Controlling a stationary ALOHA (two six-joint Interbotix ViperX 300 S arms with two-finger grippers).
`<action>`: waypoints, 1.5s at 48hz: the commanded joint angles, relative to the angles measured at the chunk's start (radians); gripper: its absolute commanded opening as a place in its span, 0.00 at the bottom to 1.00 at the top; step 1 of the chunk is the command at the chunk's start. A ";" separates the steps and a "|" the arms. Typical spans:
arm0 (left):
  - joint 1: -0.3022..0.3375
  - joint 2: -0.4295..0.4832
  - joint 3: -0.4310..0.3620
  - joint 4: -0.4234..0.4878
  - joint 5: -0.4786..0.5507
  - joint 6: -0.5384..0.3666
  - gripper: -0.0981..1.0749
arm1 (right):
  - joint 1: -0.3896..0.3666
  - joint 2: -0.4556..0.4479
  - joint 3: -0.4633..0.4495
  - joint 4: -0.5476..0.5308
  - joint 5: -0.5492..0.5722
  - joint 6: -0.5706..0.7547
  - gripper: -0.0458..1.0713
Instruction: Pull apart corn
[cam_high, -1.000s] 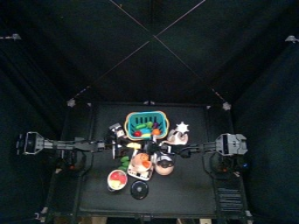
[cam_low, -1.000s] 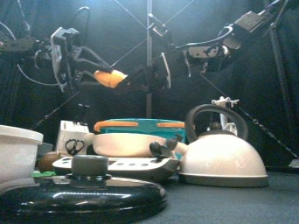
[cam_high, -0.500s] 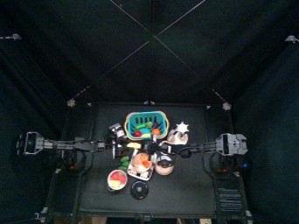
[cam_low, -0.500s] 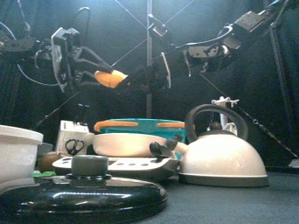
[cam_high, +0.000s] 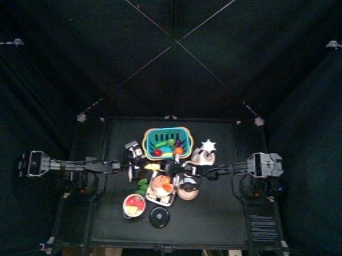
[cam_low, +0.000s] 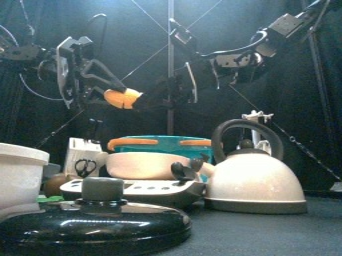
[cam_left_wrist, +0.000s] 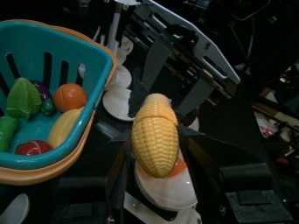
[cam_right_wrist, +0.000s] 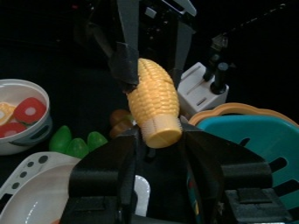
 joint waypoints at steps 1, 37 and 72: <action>0.012 0.002 -0.015 0.002 0.002 0.002 0.59 | 0.014 -0.046 -0.011 -0.005 -0.002 0.002 0.72; 0.015 0.000 -0.015 0.008 0.014 0.003 0.59 | 0.012 -0.060 -0.008 0.021 0.023 0.002 0.86; 0.006 0.002 -0.029 0.008 0.014 0.002 0.59 | -0.025 -0.055 -0.009 -0.006 0.032 -0.002 0.88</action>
